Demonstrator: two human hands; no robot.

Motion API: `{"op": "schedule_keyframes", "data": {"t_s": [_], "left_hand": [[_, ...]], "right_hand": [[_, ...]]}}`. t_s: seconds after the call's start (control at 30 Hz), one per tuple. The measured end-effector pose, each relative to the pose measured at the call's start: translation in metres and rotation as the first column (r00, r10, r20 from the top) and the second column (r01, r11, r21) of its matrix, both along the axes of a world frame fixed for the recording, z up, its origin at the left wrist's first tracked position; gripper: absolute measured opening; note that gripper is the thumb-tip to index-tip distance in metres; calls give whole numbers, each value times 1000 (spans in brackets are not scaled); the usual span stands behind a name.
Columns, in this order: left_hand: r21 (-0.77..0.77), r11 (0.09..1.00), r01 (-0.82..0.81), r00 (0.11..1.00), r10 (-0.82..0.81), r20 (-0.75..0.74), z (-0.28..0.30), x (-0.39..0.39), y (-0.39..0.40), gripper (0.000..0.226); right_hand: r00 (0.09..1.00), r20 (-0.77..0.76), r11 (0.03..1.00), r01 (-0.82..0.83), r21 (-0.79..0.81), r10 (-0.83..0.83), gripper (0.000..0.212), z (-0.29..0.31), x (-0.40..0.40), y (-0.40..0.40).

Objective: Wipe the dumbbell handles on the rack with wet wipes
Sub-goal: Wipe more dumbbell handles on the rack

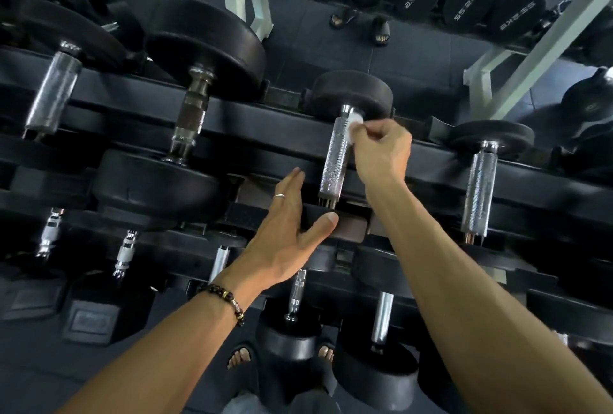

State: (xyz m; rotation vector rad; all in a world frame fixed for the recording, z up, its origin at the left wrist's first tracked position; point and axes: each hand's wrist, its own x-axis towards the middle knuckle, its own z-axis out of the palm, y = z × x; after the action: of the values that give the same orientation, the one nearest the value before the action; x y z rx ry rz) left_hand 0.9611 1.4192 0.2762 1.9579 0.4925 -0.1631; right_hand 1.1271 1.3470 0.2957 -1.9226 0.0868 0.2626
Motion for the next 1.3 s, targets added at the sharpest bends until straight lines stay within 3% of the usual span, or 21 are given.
{"op": "schedule_keyframes", "data": {"t_s": [0.1, 0.17, 0.3, 0.37, 0.47, 0.57, 0.67, 0.77, 0.83, 0.9, 0.93, 0.97, 1.03, 1.1, 1.13, 1.2, 1.3], "left_hand": [[-2, 1000, -4, 1000, 4, 12, 0, 1, 0, 88], [-26, 1000, -10, 1000, 11, 15, 0, 1, 0, 89], [-27, 1000, -13, 1000, 14, 18, -1, 1, 0, 90], [-18, 1000, -16, 1000, 17, 6, 0, 0, -1, 90], [-10, 1000, -7, 1000, 7, 18, -1, 1, -1, 90], [-21, 1000, -19, 1000, 19, 19, -2, 1, 0, 90], [-11, 1000, -19, 1000, 19, 20, -2, 1, 0, 89], [12, 1000, -5, 1000, 4, 13, 1, 1, 0, 97], [18, 1000, 7, 1000, -7, 10, 1, 1, 0, 100], [10, 1000, 4, 1000, -4, 17, -1, 0, 1, 99], [7, 1000, 4, 1000, -4, 19, -1, 1, 1, 99], [7, 1000, 3, 1000, -3, 20, -1, 1, 1, 99], [13, 1000, 6, 1000, -6, 22, 0, 1, 1, 101], [21, 1000, 8, 1000, -9, 21, 0, 2, 1, 103], [25, 1000, 11, 1000, -12, 22, -1, 2, 2, 104], [39, 999, 15, 999, -16, 33, -2, 2, 2, 107], [33, 999, 6, 999, -7, 38, -3, 2, 3, 105]], "right_hand": [[971, -159, 984, -179, 9, 178, 12, -4, -23, -27], [956, -176, 972, -233, 30, 235, 9, -5, -20, -32], [996, -93, 995, 2, 101, 8, 5, -5, 9, 0], [990, -140, 990, -12, 138, 32, 4, -11, 8, 0], [934, -245, 965, -240, 101, 258, 6, -8, -17, -33], [872, -223, 892, -452, -26, 435, 8, -3, -23, -48], [957, -132, 967, -254, 38, 256, 6, -4, -7, -28], [947, -273, 964, -99, 245, 167, 9, -6, -4, -17], [913, -275, 953, -280, 116, 302, 11, -11, -19, -31], [854, -226, 850, -506, -150, 469, 13, -18, -28, -50], [844, -194, 824, -533, -191, 500, 13, -18, -28, -54], [856, -149, 842, -514, -163, 494, 13, -17, -25, -52], [939, -111, 945, -325, 26, 326, 12, -12, -17, -39], [955, -225, 967, -145, 207, 191, 7, -13, -14, -26], [943, -272, 968, -132, 214, 189, 6, -16, -17, -25], [924, -269, 963, -259, 80, 271, 8, -24, -24, -33], [885, -159, 859, -464, -217, 438, 11, -21, -33, -51]]}}
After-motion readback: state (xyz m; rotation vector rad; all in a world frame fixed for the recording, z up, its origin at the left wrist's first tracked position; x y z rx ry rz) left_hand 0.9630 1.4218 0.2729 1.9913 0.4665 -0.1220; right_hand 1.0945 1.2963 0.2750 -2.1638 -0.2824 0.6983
